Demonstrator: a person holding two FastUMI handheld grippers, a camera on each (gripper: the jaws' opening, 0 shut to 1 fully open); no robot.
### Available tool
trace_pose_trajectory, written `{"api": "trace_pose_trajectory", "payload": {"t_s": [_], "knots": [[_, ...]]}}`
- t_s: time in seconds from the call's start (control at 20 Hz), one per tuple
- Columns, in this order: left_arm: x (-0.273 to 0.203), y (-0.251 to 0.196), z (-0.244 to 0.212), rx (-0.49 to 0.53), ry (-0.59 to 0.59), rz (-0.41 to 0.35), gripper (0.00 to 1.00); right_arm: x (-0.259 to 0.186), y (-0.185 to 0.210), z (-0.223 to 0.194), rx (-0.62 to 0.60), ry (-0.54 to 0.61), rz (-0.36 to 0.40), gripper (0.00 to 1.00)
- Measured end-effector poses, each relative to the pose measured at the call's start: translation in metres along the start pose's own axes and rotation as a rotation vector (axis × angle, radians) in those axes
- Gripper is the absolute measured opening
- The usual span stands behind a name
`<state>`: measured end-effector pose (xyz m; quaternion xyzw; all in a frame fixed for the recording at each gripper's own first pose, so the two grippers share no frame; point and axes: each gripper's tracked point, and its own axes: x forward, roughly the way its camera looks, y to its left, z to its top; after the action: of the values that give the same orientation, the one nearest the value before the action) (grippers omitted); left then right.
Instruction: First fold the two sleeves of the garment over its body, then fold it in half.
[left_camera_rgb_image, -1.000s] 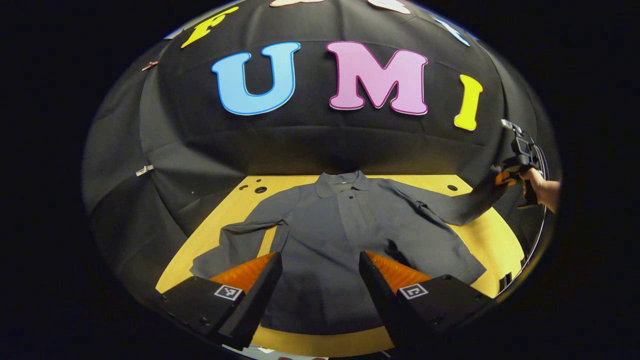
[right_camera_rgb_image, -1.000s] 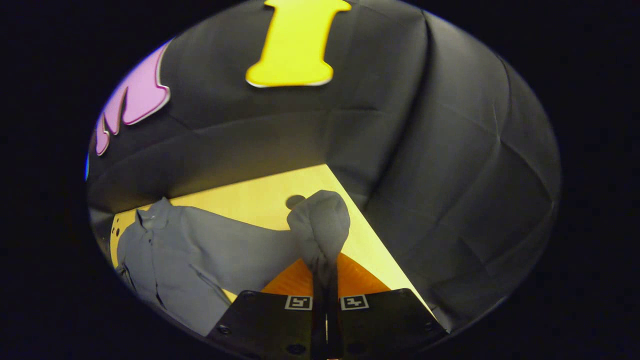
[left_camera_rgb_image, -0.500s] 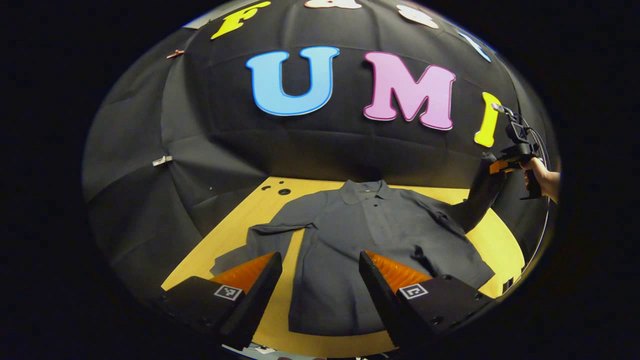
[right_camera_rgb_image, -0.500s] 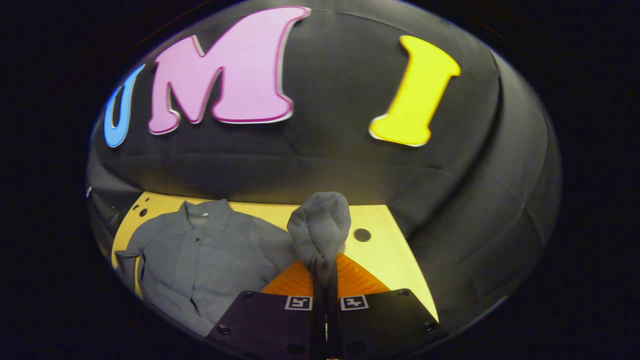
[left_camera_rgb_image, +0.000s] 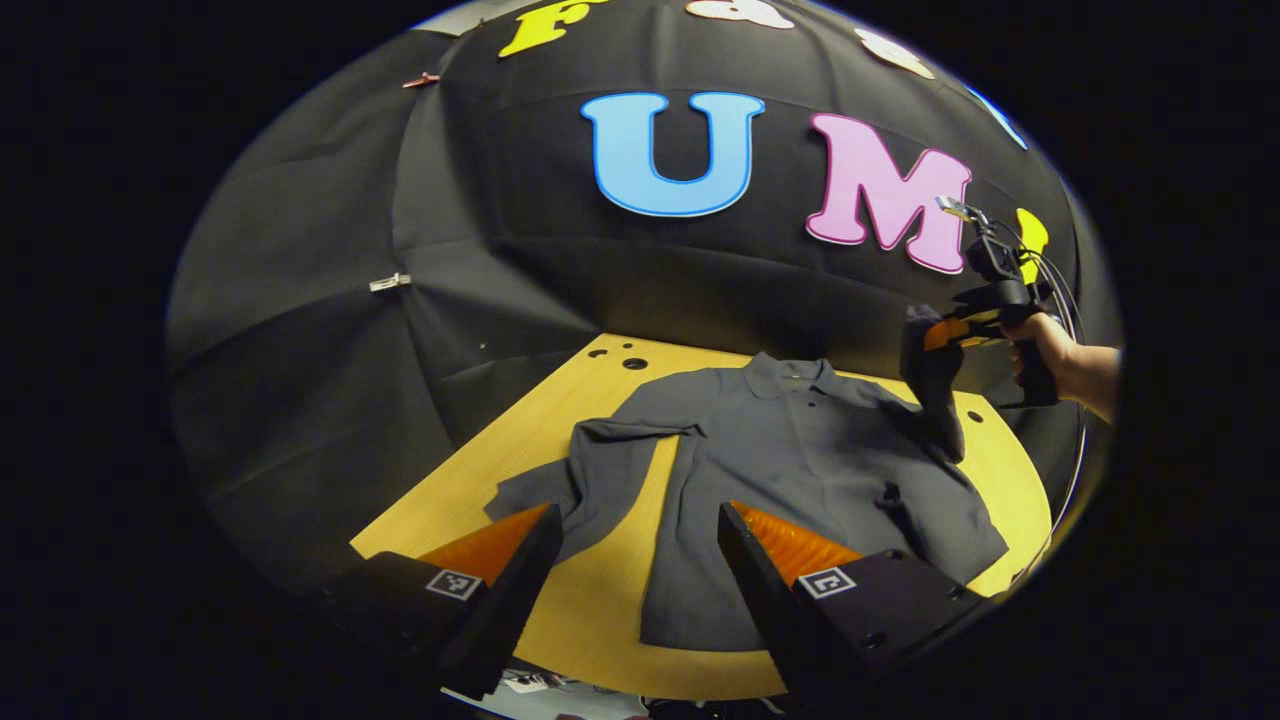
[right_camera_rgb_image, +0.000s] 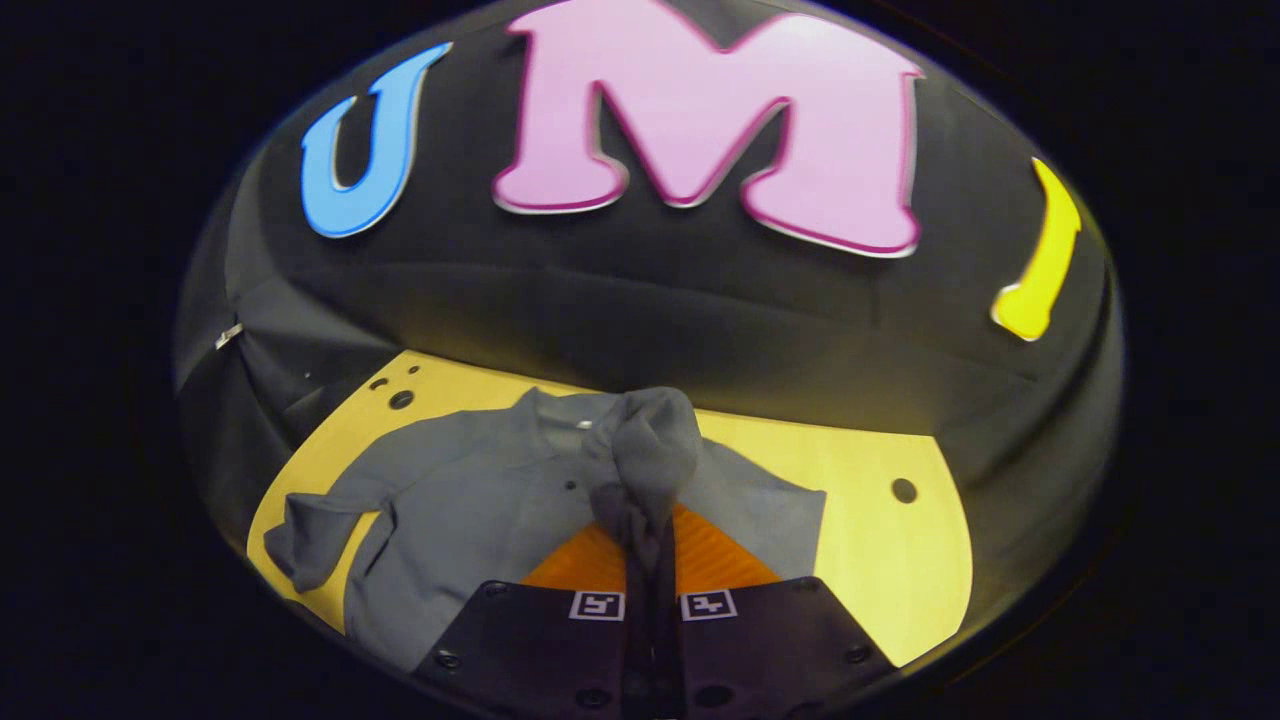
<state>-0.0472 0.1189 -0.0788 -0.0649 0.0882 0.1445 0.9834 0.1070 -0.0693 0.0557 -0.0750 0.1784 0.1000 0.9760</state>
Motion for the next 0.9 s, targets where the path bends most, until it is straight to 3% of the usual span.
{"api": "trace_pose_trajectory", "payload": {"t_s": [0.4, 0.7, 0.9], "knots": [[-0.015, 0.042, -0.032, -0.095, 0.040, 0.089, 0.99, 0.056, 0.144, -0.031, -0.140, 0.071, 0.163, 0.05], [-0.019, 0.072, -0.057, -0.099, 0.072, 0.156, 0.98, 0.095, 0.204, -0.054, -0.108, 0.129, 0.223, 0.06], [-0.014, 0.086, -0.064, -0.123, 0.082, 0.198, 0.98, 0.106, 0.227, -0.078, -0.046, 0.191, 0.249, 0.12]]}}
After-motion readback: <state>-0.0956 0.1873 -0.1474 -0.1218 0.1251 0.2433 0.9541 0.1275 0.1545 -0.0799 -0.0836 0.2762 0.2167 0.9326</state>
